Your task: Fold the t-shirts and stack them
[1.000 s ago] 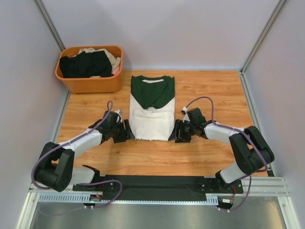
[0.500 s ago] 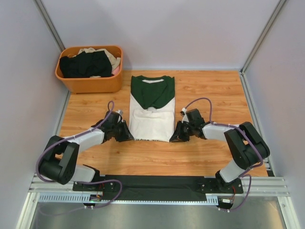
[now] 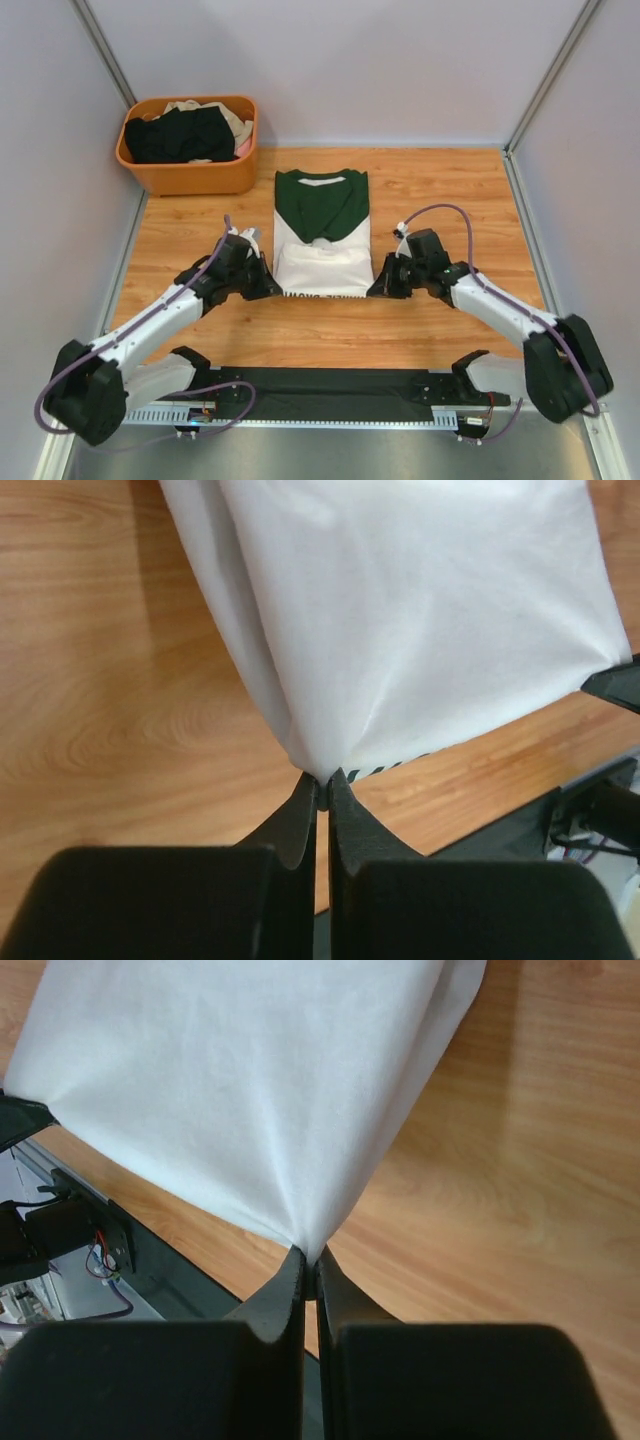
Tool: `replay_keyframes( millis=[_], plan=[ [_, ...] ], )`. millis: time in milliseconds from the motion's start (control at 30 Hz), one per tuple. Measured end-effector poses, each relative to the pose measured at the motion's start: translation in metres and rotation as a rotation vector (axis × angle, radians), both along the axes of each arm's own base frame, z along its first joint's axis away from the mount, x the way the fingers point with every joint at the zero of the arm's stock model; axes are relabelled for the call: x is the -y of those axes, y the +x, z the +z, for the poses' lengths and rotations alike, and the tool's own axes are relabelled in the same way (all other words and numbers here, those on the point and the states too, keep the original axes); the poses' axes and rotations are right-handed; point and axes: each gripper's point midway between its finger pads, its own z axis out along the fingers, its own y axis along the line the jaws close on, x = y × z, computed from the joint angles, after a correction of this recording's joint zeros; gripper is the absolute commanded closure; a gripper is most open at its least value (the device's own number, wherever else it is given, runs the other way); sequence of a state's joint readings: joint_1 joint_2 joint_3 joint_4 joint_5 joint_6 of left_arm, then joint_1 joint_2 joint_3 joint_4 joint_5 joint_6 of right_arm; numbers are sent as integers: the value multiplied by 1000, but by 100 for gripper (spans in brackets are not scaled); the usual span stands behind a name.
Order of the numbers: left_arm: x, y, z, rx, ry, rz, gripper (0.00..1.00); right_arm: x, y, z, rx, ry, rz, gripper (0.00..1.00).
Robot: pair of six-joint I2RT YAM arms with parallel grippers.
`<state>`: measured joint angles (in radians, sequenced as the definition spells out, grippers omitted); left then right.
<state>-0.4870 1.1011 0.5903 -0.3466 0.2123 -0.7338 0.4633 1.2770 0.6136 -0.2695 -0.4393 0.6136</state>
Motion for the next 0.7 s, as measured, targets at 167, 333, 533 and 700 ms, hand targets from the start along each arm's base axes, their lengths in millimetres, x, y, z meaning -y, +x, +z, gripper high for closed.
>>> replay_keyframes(
  millis=[167, 333, 533, 700],
  plan=[
    [1, -34, 30, 27, -32, -37, 100, 11, -29, 40, 72, -2, -12, 100],
    [-2, -77, 50, -9, -75, -59, 100, 19, -75, 67, 83, 24, -5, 100],
    [-9, -87, 90, 14, -92, -40, 100, 30, -89, 90, 76, 14, -39, 100],
    [-4, -62, 100, -3, 6, -25, 100, 30, -66, 100, 83, -77, -69, 100]
  ],
)
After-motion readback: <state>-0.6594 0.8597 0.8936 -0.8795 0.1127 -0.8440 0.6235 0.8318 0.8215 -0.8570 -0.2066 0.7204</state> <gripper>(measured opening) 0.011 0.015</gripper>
